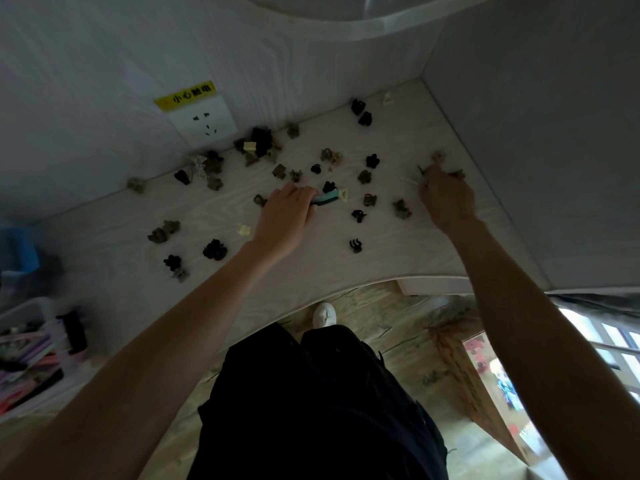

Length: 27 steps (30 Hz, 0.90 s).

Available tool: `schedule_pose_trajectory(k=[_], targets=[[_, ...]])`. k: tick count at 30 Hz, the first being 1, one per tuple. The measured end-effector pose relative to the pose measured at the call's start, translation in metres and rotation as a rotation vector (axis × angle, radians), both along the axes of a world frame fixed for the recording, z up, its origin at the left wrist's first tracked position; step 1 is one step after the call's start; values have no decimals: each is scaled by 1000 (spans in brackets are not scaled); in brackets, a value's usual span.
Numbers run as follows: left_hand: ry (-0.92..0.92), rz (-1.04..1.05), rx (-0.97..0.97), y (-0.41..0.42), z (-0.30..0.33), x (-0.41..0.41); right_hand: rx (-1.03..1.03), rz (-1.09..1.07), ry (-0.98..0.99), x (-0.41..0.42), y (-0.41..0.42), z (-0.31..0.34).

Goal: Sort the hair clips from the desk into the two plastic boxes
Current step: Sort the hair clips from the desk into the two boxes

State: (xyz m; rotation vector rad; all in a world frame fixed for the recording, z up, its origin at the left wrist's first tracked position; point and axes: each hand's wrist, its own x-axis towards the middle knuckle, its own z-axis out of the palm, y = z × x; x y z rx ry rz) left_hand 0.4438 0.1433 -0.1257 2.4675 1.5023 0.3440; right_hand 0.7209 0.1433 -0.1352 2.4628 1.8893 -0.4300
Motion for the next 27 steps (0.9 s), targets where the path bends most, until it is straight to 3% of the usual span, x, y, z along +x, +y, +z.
schedule_pose_trajectory(k=[6, 9, 13, 17, 20, 24, 27], targets=[[-74, 101, -102, -8, -1, 0, -45, 51, -20, -8, -5, -6], [-155, 145, -171, -13, 3, -3, 28, 22, 29, -22, -6, 8], [-298, 168, -233, -26, 13, -17, 158, -101, 346, -58, -16, 40], [-396, 234, -249, -51, 39, -55, 89, -41, 695, -129, -34, 62], [-402, 275, -209, -78, 61, -104, -47, 73, 865, -198, -43, 63], [-397, 539, -124, -116, 79, -182, -206, 273, 995, -287, -53, 73], [-292, 749, -78, -153, 83, -256, -333, 464, 1067, -352, -62, 81]])
